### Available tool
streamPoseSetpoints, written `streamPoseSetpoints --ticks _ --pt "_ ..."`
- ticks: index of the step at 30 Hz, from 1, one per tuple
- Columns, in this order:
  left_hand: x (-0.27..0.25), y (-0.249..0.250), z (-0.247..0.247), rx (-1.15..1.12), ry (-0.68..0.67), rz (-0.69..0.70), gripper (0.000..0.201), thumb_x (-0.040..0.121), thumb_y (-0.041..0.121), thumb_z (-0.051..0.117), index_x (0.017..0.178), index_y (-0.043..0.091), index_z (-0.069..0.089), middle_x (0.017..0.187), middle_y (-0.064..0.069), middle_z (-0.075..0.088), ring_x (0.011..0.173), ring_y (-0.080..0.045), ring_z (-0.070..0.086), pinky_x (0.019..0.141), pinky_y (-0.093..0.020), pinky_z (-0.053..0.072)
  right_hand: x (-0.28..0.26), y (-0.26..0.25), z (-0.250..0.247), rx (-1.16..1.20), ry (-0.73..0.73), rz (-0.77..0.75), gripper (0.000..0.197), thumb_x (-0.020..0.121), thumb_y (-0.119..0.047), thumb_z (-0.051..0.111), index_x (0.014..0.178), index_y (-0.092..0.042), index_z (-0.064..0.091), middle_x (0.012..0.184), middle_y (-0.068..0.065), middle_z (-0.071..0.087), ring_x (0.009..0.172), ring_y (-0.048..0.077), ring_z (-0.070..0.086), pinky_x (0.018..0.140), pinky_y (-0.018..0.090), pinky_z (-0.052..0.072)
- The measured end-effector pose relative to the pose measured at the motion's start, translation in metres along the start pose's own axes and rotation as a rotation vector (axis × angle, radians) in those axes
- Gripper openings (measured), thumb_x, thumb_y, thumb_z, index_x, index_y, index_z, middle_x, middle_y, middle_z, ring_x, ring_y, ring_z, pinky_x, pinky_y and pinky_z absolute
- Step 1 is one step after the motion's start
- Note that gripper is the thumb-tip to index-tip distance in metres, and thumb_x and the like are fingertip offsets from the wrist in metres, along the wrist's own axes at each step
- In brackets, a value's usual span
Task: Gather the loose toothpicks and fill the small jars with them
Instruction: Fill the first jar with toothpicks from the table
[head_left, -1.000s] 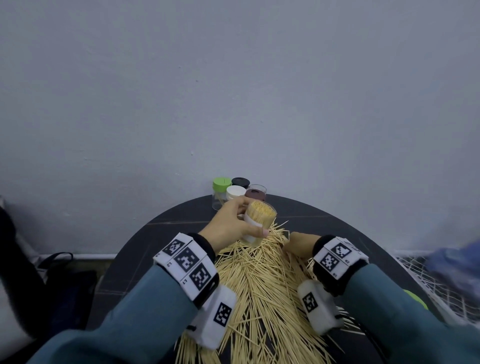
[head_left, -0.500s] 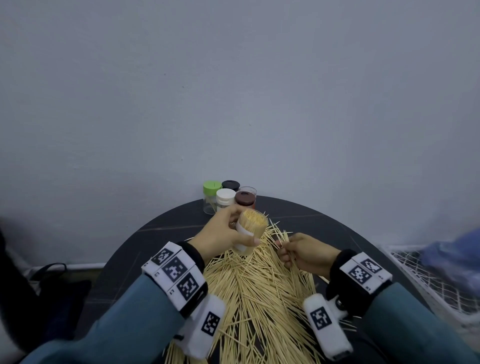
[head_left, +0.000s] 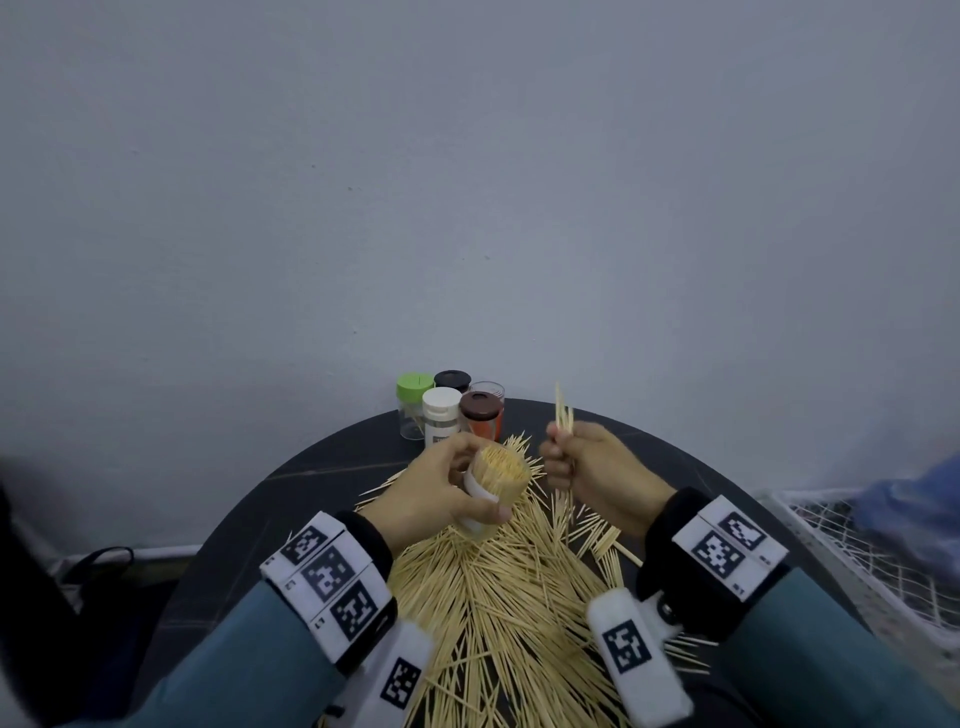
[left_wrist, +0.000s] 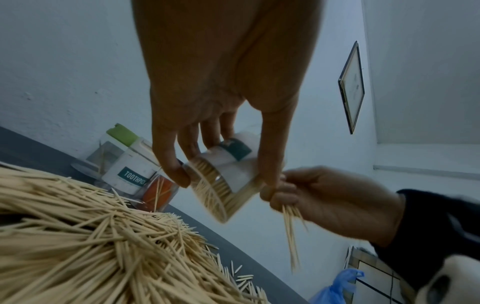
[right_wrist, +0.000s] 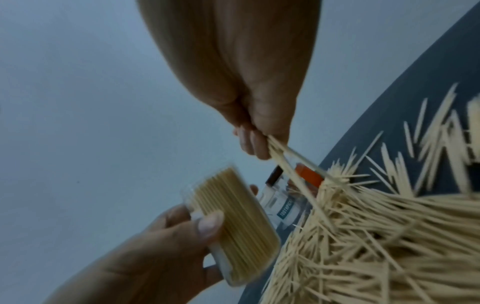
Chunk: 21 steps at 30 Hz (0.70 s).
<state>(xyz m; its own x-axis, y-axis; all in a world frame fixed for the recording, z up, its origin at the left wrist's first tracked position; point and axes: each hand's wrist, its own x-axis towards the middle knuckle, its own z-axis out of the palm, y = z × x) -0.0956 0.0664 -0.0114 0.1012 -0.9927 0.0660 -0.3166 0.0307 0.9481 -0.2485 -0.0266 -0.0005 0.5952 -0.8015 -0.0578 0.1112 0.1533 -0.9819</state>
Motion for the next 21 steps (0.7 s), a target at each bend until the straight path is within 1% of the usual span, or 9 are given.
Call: streamPoseSetpoints --ticks 4,6,8,11,14,16,17,19,21 --pt "0.000 -0.001 0.002 0.032 -0.034 -0.019 0.058 0.068 0.001 0.079 0.118 0.018 0.053 0.111 0.001 0.063 0.101 -0.012 0.061 0.070 -0.010 0.049 -0.004 -0.025 0.005 0.163 0.082 -0.227 0.028 0.102 -0.006 0.023 0.082 -0.013 0.041 0.060 -0.004 0.037 0.047 0.004 0.033 0.045 0.014 0.029" --pt "0.000 -0.001 0.004 0.052 -0.056 -0.029 0.059 0.068 0.002 0.079 0.117 0.020 0.052 0.111 0.002 0.063 0.102 -0.010 0.060 0.075 -0.014 0.050 -0.009 -0.039 0.008 0.221 0.079 -0.324 0.029 0.102 -0.006 0.023 0.081 -0.014 0.041 0.057 -0.006 0.039 0.046 0.003 0.033 0.044 0.013 0.028" --pt "-0.001 0.000 0.005 0.069 -0.080 -0.044 0.061 0.068 0.004 0.079 0.119 0.021 0.051 0.113 0.002 0.061 0.105 -0.010 0.058 0.080 -0.017 0.050 -0.012 -0.045 0.011 0.280 0.069 -0.392 0.029 0.102 -0.006 0.022 0.081 -0.014 0.041 0.055 -0.008 0.039 0.045 0.002 0.034 0.044 0.012 0.029" --pt "-0.004 0.002 0.007 0.052 -0.106 -0.041 0.060 0.069 0.003 0.078 0.120 0.021 0.052 0.112 0.004 0.062 0.104 -0.009 0.059 0.080 -0.017 0.051 -0.014 -0.038 0.017 0.271 0.060 -0.412 0.028 0.102 -0.007 0.022 0.083 -0.014 0.041 0.057 -0.007 0.039 0.046 0.002 0.035 0.045 0.012 0.030" --pt "-0.005 0.002 0.010 0.022 -0.120 -0.037 0.061 0.069 0.004 0.079 0.122 0.019 0.052 0.114 -0.001 0.064 0.106 -0.014 0.061 0.087 -0.022 0.051 -0.014 -0.019 0.025 0.195 0.043 -0.388 0.026 0.102 -0.007 0.022 0.085 -0.014 0.040 0.063 -0.004 0.036 0.048 0.002 0.036 0.047 0.013 0.033" --pt "-0.005 0.003 0.011 -0.022 -0.123 -0.041 0.062 0.070 0.004 0.078 0.124 0.017 0.051 0.113 -0.003 0.066 0.104 -0.015 0.063 0.085 -0.021 0.051 -0.015 -0.010 0.028 0.134 0.024 -0.379 0.025 0.102 -0.008 0.023 0.086 -0.014 0.041 0.065 -0.003 0.036 0.050 0.003 0.037 0.050 0.013 0.036" --pt "-0.006 0.003 0.011 -0.041 -0.124 -0.042 0.063 0.071 0.004 0.078 0.126 0.017 0.051 0.112 -0.004 0.066 0.103 -0.016 0.063 0.084 -0.021 0.051 -0.016 -0.007 0.029 0.118 0.012 -0.375 0.025 0.102 -0.008 0.023 0.086 -0.014 0.041 0.066 -0.003 0.037 0.051 0.004 0.038 0.052 0.013 0.038" --pt "-0.006 0.005 0.010 -0.075 -0.120 -0.037 0.061 0.072 0.003 0.077 0.125 0.018 0.051 0.112 -0.006 0.066 0.103 -0.018 0.063 0.088 -0.025 0.052 -0.018 -0.005 0.030 0.095 -0.009 -0.372 0.024 0.102 -0.010 0.024 0.087 -0.014 0.042 0.067 -0.002 0.040 0.054 0.005 0.042 0.057 0.015 0.041" --pt "-0.006 0.006 0.010 -0.116 -0.111 -0.024 0.055 0.074 -0.001 0.075 0.118 0.023 0.052 0.113 -0.007 0.067 0.101 -0.015 0.064 0.086 -0.023 0.052 -0.018 -0.004 0.030 0.060 -0.020 -0.378 0.023 0.102 -0.011 0.025 0.089 -0.014 0.043 0.069 0.000 0.044 0.061 0.009 0.047 0.065 0.021 0.043"
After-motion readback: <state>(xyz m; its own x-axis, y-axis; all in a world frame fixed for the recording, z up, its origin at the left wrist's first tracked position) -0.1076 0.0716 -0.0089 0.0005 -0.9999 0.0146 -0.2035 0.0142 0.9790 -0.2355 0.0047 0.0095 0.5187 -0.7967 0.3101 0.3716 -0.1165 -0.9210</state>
